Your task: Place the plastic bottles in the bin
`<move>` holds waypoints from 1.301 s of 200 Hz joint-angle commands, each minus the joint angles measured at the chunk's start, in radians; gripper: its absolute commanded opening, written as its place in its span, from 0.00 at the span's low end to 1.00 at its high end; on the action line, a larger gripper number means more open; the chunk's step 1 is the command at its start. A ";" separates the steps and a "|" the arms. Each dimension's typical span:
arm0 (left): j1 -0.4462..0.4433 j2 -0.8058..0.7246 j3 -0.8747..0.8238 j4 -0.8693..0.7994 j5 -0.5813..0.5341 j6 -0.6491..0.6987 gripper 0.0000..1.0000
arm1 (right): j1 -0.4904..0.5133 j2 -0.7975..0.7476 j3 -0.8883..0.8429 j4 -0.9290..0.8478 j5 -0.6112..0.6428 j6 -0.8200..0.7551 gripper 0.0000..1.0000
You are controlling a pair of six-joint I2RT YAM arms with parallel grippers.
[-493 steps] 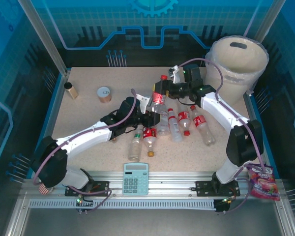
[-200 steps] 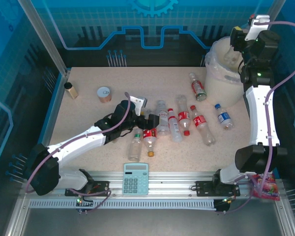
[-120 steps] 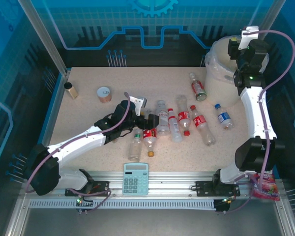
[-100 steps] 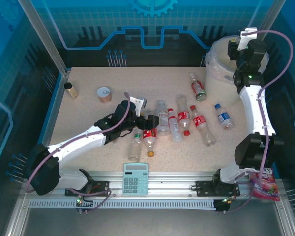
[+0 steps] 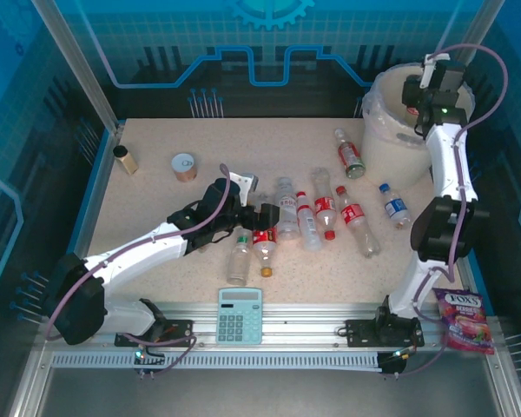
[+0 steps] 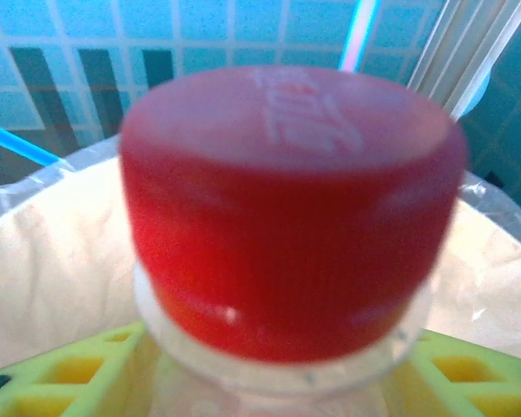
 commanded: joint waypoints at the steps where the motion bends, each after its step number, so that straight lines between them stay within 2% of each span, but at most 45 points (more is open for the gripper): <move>1: 0.007 0.002 -0.002 -0.028 -0.025 -0.027 0.99 | -0.026 0.070 0.090 -0.161 -0.037 0.043 0.47; 76: 0.009 -0.004 -0.019 -0.039 -0.035 -0.039 0.99 | -0.038 0.283 0.298 -0.338 -0.064 0.047 0.48; 135: 0.009 -0.017 -0.029 -0.046 -0.043 -0.046 0.99 | -0.040 0.363 0.335 -0.380 -0.077 0.057 0.57; 165: 0.009 -0.018 -0.031 -0.046 -0.045 -0.049 0.99 | -0.040 0.375 0.328 -0.382 -0.078 0.057 0.68; 204: 0.011 -0.019 -0.030 -0.051 -0.048 -0.048 0.99 | -0.042 0.359 0.342 -0.385 -0.072 0.053 0.89; 243: 0.012 -0.014 -0.023 -0.055 -0.046 -0.043 0.99 | -0.046 0.320 0.373 -0.402 -0.071 0.046 1.00; 260: 0.016 -0.014 -0.013 -0.068 -0.049 -0.035 0.99 | -0.047 0.289 0.377 -0.403 -0.074 0.045 1.00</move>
